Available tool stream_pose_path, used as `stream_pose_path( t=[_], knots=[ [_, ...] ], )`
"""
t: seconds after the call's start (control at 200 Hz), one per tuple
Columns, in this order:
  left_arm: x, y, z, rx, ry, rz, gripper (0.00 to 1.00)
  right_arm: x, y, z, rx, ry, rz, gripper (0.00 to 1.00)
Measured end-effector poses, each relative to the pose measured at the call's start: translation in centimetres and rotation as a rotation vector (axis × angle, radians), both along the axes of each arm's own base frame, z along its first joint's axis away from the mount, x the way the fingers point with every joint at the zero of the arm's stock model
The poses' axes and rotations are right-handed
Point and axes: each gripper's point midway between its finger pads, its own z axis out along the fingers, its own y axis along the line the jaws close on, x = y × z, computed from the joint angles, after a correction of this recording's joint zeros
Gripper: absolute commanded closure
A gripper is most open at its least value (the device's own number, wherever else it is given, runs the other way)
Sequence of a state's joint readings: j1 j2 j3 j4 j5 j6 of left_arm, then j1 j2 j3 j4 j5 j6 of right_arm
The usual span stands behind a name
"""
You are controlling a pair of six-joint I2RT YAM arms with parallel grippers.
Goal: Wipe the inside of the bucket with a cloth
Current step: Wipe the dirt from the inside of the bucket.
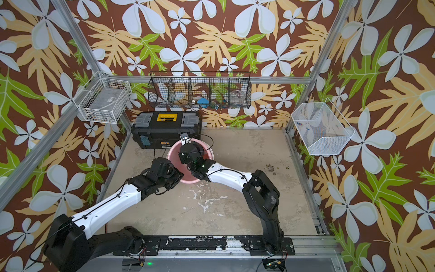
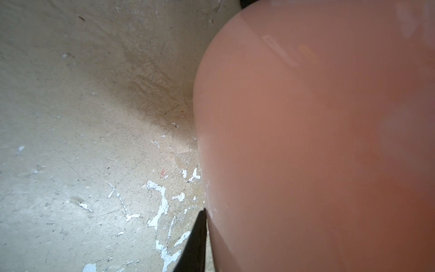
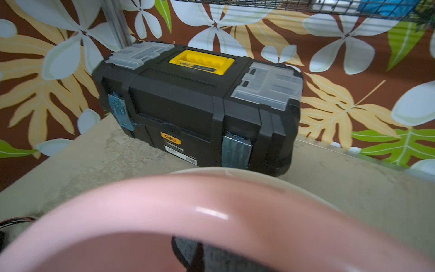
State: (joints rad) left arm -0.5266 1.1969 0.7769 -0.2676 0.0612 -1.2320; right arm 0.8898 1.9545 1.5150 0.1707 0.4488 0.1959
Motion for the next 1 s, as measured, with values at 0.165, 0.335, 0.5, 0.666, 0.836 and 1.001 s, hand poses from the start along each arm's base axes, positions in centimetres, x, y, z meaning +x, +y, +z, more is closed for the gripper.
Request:
stream_pose_path(
  t=[0.165,0.335,0.5,0.666,0.836,1.001],
  knots=[
    [0.3,0.1,0.4,-0.001,-0.023,0.006,1.00,0.5,-2.0,0.4,-0.100,-0.025,-0.092,1.00],
    [0.6,0.1,0.8,0.004,-0.046,0.013,1.00,0.1,-4.7,1.2,-0.191,-0.045,-0.162,1.00],
    [1.5,0.0,1.6,0.022,-0.065,0.018,1.00,-0.4,-5.9,1.9,-0.216,-0.034,-0.186,1.00],
    [2.1,0.6,1.6,0.069,-0.057,0.046,1.00,-1.0,-6.7,0.3,-0.264,0.036,-0.168,1.00],
    [2.6,1.2,2.2,0.108,-0.069,0.070,1.00,-2.6,-6.4,-2.8,-0.295,0.156,-0.080,1.00],
    [3.0,1.3,2.3,0.132,-0.078,0.069,1.00,-4.8,-5.2,-4.4,-0.257,0.266,0.043,1.00]
  ],
)
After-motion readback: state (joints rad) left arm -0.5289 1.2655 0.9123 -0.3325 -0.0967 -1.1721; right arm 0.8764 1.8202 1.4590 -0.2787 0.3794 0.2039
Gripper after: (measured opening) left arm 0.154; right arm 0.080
